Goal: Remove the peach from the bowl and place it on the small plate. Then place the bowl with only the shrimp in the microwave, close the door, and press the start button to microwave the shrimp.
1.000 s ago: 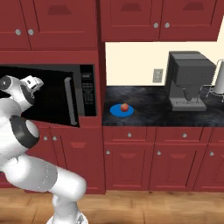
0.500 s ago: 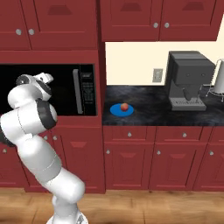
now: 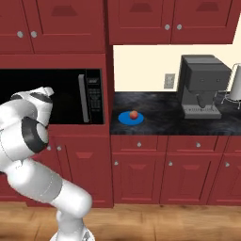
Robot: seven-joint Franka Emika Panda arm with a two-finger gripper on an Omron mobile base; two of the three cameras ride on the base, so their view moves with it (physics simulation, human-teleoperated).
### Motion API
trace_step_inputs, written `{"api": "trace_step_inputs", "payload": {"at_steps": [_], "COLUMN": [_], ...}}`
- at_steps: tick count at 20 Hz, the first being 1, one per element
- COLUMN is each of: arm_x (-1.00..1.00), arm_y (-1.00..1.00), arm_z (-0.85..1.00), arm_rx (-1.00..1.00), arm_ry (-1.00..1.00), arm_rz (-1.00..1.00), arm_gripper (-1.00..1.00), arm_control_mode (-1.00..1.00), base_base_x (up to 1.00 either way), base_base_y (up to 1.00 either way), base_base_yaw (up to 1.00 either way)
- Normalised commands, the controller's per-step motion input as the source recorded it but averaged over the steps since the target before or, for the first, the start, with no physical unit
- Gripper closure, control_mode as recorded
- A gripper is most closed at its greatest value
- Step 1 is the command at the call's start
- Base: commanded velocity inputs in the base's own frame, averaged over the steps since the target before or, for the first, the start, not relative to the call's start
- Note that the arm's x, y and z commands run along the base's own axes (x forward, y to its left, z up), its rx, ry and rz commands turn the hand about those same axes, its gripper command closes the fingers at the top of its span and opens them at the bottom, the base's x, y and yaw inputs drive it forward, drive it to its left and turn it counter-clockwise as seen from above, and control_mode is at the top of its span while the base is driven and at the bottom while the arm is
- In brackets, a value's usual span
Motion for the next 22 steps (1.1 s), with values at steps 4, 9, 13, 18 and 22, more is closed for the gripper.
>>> {"api": "trace_step_inputs", "payload": {"at_steps": [4,9,13,18,22], "arm_x": [-1.00,-0.99,-0.88,-0.75,-0.21], "arm_y": [-0.61,-0.74,-0.77,-0.85,-0.97], "arm_z": [0.56,0.92,1.00,0.98,0.48], "arm_rx": [0.24,0.24,0.23,0.19,0.14], "arm_ry": [-0.02,0.15,0.28,0.24,0.02], "arm_rz": [0.02,0.00,0.00,0.02,0.08], "arm_gripper": [-1.00,-1.00,-1.00,-1.00,-1.00], "arm_control_mode": [-1.00,-1.00,-1.00,-1.00,-1.00], "base_base_x": [0.00,0.00,0.00,0.00,0.00], "base_base_y": [0.00,0.00,0.00,0.00,0.00], "base_base_yaw": [0.00,0.00,0.00,0.00,0.00]}}
